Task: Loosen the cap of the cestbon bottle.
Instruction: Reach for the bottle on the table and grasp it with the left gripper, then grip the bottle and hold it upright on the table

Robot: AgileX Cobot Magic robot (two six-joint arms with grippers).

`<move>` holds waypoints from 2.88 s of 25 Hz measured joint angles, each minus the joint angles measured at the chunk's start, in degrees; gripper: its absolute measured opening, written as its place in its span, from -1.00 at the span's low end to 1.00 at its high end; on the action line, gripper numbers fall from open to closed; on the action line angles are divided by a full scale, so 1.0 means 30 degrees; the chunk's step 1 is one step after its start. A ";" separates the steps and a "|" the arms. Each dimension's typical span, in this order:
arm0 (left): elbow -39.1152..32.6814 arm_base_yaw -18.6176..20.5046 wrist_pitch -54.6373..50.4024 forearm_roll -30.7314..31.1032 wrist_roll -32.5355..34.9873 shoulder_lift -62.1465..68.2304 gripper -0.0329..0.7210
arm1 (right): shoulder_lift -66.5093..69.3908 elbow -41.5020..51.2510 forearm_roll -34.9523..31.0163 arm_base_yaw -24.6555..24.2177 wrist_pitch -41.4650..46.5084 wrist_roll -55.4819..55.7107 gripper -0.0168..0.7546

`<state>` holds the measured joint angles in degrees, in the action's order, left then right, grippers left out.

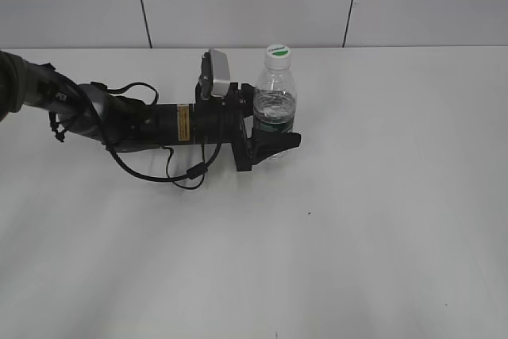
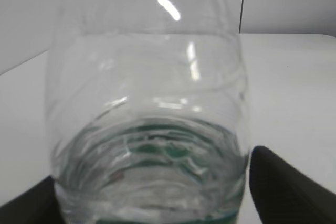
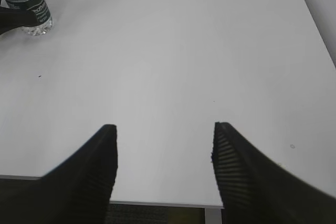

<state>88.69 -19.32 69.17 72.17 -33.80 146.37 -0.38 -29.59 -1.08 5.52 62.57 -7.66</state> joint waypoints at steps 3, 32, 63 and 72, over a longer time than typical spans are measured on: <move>0.0000 -0.0017 0.0000 -0.0014 -0.0017 0.0000 0.51 | 0.0000 0.0000 0.0000 0.0000 0.0000 0.0000 0.19; 0.0000 -0.0017 -0.0015 -0.0180 -0.0037 0.0000 0.17 | 0.0000 0.0000 0.0000 0.0000 0.0000 0.0000 0.19; -0.0772 -0.0017 -0.0112 0.3413 -0.3068 -0.1263 0.16 | 0.0000 0.0000 0.0000 0.0000 0.0000 0.0000 0.19; -0.5529 -0.0017 -0.0452 0.2945 -0.1123 -0.3611 0.16 | 0.0000 0.0000 0.0000 0.0000 0.0000 0.0000 0.19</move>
<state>72.10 -19.37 67.81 81.01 -37.17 135.53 -0.38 -29.59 -1.08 5.52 62.57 -7.66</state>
